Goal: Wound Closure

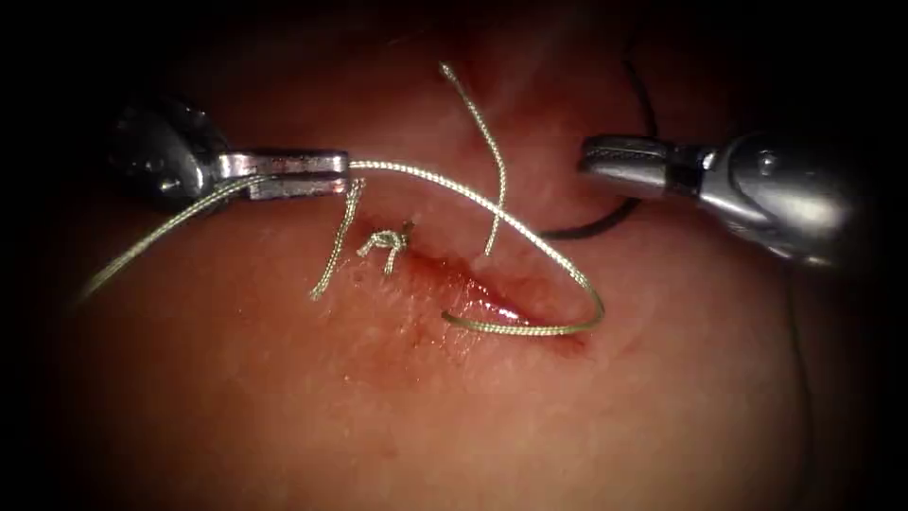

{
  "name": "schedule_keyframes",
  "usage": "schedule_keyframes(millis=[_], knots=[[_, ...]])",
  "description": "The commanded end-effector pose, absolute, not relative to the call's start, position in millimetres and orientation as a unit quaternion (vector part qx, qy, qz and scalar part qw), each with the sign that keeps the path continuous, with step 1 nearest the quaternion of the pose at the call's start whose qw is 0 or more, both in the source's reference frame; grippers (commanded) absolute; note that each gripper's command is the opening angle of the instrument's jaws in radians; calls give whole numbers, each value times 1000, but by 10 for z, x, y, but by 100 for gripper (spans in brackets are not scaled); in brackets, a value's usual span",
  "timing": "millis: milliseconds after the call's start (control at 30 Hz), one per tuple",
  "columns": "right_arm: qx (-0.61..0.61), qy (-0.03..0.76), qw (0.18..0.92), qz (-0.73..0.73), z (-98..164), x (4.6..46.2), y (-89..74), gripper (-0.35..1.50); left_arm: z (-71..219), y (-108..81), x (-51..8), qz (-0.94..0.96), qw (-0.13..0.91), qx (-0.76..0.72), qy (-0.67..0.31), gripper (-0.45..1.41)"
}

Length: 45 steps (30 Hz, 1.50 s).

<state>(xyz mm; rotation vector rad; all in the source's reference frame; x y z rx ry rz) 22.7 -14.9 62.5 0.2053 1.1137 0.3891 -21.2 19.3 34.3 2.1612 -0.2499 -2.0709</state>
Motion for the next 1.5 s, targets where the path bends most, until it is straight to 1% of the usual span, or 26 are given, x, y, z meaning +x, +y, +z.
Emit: schedule_keyframes(millis=[33, 233, 400, 867, 1333, 1500], knots=[[101, 523, 829, 167, 651, 241, -156, -35, 350, 199, -221, -686, 68, 719, -84, -45], [118, 531, 828, 138, 656, 273, -176, -35, 362, 206, -231, -686, 64, 719, -91, -45], [126, 540, 823, 126, 646, 286, -185, -35, 382, 204, -235, -697, 59, 708, -103, -45], [136, 563, 807, 111, 649, 305, -199, -35, 444, 196, -250, -712, 34, 694, -102, -45], [146, 560, 806, 126, 659, 317, -207, -35, 441, 197, -255, -700, 25, 706, -104, -45], [141, 579, 791, 136, 641, 326, -205, -35, 452, 185, -267, -699, 25, 708, -98, -45]])
